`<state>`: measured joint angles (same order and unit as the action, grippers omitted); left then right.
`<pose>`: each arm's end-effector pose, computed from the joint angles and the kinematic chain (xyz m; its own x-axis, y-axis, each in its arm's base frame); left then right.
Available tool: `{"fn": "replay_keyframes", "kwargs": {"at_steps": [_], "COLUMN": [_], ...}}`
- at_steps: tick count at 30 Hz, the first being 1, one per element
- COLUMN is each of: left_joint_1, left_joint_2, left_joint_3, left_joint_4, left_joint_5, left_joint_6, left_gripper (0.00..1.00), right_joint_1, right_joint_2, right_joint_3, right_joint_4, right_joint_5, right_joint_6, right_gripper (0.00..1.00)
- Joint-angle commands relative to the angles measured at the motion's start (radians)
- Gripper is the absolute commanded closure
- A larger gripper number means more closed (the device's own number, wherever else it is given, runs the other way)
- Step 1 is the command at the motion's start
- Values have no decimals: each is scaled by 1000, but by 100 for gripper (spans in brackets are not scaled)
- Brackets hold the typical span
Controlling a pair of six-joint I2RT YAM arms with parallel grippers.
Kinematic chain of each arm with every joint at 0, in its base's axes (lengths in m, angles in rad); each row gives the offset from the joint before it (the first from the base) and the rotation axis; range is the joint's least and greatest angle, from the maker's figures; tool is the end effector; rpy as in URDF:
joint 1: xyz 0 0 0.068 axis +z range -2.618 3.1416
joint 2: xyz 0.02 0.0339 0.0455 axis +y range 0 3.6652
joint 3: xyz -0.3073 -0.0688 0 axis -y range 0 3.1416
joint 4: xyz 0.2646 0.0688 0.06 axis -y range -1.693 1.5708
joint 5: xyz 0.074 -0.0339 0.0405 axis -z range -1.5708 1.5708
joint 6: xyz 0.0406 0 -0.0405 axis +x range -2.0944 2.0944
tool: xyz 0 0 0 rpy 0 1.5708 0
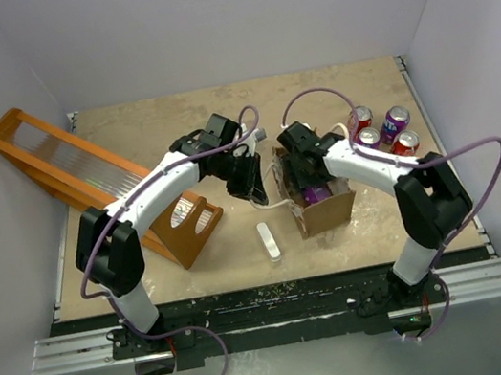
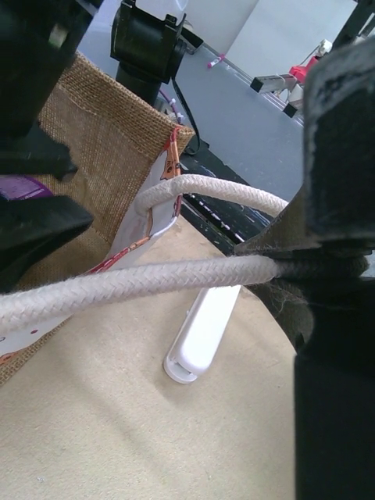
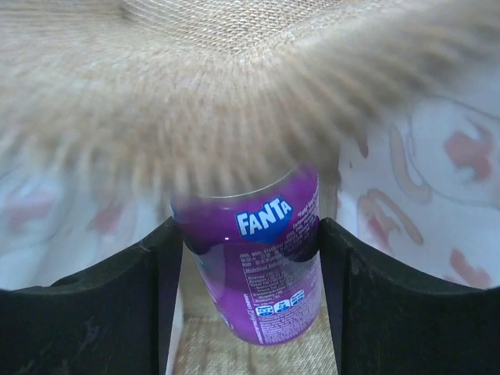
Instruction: Take the beverage out of the canvas bag
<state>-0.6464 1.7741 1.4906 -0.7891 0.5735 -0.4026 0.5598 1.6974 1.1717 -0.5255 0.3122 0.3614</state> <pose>0.3096 -0.2612 0.3031 -0.9245 0.2853 -0.2529 0.3812 0.6806 -0.6257 0.3233 0.1879 0.2397 -0.8210 -0.1174 -0.5587 -0.0917 0.9930 -0.0738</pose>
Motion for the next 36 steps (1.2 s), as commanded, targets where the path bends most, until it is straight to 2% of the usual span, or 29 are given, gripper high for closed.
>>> {"fn": "replay_keyframes", "kwargs": {"at_steps": [1,3,7,12,21,29,36], "left_joint_1": [-1,-2,-2,-4,-4,-3,-3], "left_joint_2": [-64,-76,-96,-129,-194,-250,-291], "left_joint_3": [42,42,49,64,50,45,46], "left_joint_4": [3,7,9,9,42,89,161], "left_joint_5": [14,15,13,15,16,28,56], "left_joint_6": [21,18,10,-4,-16,-22,-37], "left_gripper": [86,82,76,63,30,17,4], "right_joint_1": [-1,-1,0,-1,-9,-15,-15], "right_joint_2": [-153,-185,-242,-326,-436,-457,-494], "right_joint_3": [15,11,13,-3,-2,37,160], "right_joint_4": [16,22,24,50,66,29,-18], "right_joint_5": [-62,-83,-106,-114,-93,-92,-58], "right_joint_6": [127,178,280,371,480,487,491], "right_gripper": [94,100,100,100,100,100,100]}}
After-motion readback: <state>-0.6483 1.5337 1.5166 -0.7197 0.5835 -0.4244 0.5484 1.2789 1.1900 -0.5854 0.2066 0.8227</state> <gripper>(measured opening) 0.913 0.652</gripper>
